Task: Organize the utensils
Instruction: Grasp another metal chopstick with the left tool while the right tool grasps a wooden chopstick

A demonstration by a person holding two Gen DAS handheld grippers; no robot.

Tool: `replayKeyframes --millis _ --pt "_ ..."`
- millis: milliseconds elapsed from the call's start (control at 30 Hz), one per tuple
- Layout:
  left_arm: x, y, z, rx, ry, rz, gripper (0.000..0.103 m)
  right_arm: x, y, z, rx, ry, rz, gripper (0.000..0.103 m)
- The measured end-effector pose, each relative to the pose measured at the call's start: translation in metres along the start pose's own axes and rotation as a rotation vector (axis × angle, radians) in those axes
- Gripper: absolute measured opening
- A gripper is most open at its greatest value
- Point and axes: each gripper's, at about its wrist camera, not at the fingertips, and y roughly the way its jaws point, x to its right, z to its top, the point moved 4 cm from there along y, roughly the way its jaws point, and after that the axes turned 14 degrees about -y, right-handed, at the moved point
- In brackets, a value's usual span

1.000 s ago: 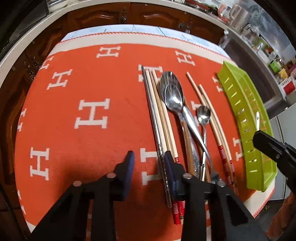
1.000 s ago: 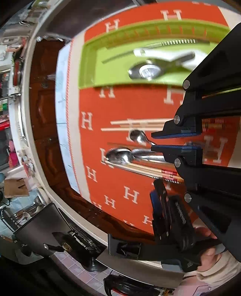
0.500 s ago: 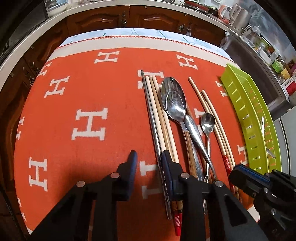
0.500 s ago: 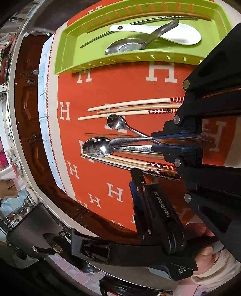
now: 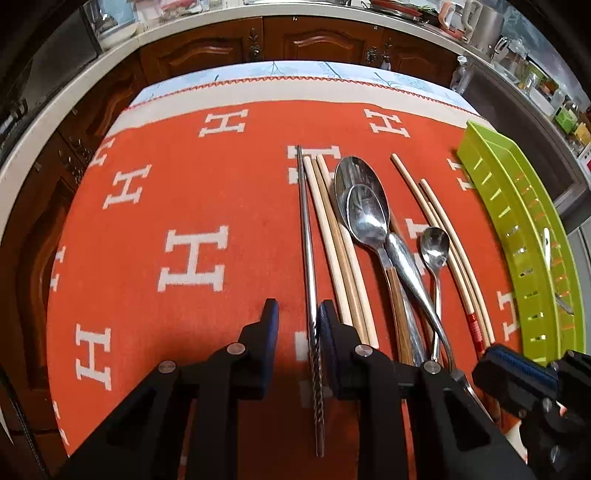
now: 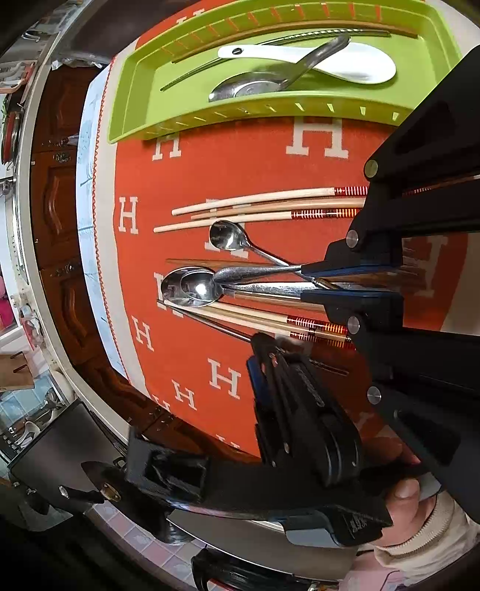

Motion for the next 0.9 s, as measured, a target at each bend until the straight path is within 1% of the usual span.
replayKeyframes --millis 33,67,167,333,467,600,833,900 --pt "0.001 0.000 0.000 0.008 0.009 0.008 0.013 -0.001 0.000 0.000 0.000 -0.001 0.002 0.007" --pt "0.003 0.000 0.001 0.012 0.016 0.006 0.004 -0.002 0.000 0.000 0.001 -0.003 0.004 0.007" --pt "-0.003 0.000 0.001 -0.006 -0.018 -0.027 0.003 -0.006 -0.001 0.001 0.007 -0.009 0.018 0.007" --pt "-0.028 -0.008 -0.004 -0.036 -0.106 -0.082 0.003 -0.013 0.004 0.006 0.002 -0.022 0.064 0.007" --pt "-0.050 -0.021 -0.011 -0.022 -0.144 -0.092 0.003 -0.026 0.016 0.010 -0.014 -0.043 0.103 0.007" --pt "-0.067 -0.029 -0.021 -0.029 -0.168 -0.102 0.003 -0.040 0.030 0.013 -0.040 -0.062 0.122 0.007" --pt "-0.080 -0.029 -0.026 -0.027 -0.176 -0.109 0.003 -0.058 0.059 0.015 -0.099 -0.086 0.079 0.007" --pt "-0.082 -0.029 -0.025 -0.022 -0.178 -0.114 0.003 -0.059 0.062 0.017 -0.100 -0.087 0.052 0.007"
